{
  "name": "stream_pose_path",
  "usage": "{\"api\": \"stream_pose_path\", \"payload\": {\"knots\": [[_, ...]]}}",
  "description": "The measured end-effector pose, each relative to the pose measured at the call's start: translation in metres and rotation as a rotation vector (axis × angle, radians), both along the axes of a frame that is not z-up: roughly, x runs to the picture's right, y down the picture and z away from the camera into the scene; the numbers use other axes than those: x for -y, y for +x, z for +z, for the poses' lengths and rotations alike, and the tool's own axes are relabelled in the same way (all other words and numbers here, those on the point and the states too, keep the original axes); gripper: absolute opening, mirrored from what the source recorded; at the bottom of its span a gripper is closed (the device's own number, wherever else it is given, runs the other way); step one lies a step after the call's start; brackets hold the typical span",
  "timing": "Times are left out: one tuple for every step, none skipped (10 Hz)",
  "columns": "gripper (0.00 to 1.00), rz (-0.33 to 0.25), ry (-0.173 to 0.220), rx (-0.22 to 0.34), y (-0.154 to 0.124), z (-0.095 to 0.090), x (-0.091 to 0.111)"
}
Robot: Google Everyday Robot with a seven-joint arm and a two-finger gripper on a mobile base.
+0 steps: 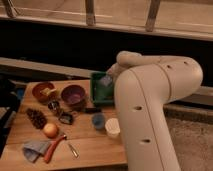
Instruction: Place sponge in plastic cup
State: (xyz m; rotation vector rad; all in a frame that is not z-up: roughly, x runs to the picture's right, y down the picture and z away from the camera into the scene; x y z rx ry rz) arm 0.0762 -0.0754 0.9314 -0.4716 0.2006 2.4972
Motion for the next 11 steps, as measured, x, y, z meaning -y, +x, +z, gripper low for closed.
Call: {"api": "stream_pose_path", "payload": {"knots": [[0.0, -0.004, -0.011, -0.005, 0.006, -0.009, -0.007], [0.0, -0.008, -0.026, -0.008, 0.009, -0.02, -0.016], [0.0, -0.01, -0.039, -0.009, 0.011, -0.027, -0.023], [0.0, -0.01, -0.055, -0.004, 0.011, -0.036, -0.03], [0.0, -0.01, -0.065, 0.003, 0.011, -0.041, -0.033], [0.0, -0.011, -0.073, 0.013, 0.01, -0.048, -0.037], [0.0, -0.013, -0.079, 0.025, 0.008, -0.052, -0.039], [0.0, -0.018, -0.092, 0.047, 0.007, -0.058, -0.044], [0.0, -0.021, -0.106, 0.071, 0.006, -0.064, -0.05], [0.0, -0.028, -0.123, 0.111, 0.005, -0.071, -0.058], [0.0, -0.04, -0.127, 0.183, 0.005, -0.079, -0.064]]}}
